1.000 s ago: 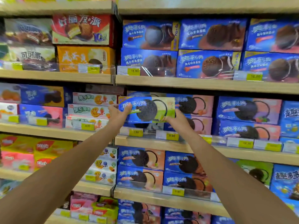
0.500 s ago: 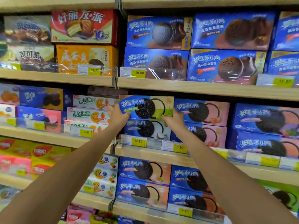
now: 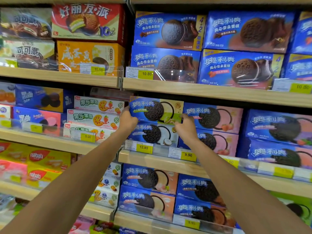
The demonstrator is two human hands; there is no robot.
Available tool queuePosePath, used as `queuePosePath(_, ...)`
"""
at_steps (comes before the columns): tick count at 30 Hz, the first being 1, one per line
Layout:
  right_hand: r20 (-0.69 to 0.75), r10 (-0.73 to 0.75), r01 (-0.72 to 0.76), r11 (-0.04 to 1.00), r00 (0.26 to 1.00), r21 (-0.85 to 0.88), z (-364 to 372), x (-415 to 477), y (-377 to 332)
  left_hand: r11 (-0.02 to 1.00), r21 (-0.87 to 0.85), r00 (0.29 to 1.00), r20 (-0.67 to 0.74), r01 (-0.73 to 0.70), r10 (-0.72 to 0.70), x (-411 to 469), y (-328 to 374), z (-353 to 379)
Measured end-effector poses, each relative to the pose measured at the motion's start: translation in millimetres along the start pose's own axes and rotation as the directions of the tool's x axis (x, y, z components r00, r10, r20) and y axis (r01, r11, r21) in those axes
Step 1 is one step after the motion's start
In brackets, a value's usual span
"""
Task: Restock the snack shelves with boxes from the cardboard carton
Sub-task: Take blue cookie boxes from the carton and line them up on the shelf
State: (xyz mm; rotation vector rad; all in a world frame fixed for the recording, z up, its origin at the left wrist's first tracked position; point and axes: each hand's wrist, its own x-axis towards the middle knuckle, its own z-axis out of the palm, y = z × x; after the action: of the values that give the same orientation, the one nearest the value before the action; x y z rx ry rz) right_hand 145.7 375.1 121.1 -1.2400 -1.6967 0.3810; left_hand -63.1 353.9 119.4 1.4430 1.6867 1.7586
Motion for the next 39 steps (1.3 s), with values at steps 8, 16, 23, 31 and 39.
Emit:
queuePosePath(8, 0.043, -0.009, 0.005, 0.995, 0.999, 0.101, -10.5, -9.5, -8.5, 0.997, -0.044, 0.98, 0.189, 0.069, -0.06, -16.7, 5.4, 3.7)
queuePosePath(16, 0.106, 0.141, -0.17, 0.918, 0.984, 0.358, -26.7, -36.6, -5.7, 0.987, -0.084, 0.949, 0.297, 0.138, -0.107, -56.2, 24.7, 4.6)
queuePosePath(23, 0.13, 0.229, -0.263, 0.817, 0.965, 0.513, -36.8, -95.5, 0.7, 0.975, -0.168, 0.93, 0.358, 0.147, -0.079, -127.4, 34.1, 19.1)
queuePosePath(31, 0.196, 0.397, -0.442, 0.786, 0.897, 0.432, -10.1, -204.9, 73.3, 0.919, -0.285, 0.933, 0.31, 0.274, -0.182, -239.0, -47.1, 47.8)
queuePosePath(39, 0.369, 0.559, -0.646, 0.743, 0.742, 0.175, 44.7, -308.9, 208.0, 0.805, -0.184, 0.789, 0.408, 0.564, -0.46, -342.3, -191.0, 76.9)
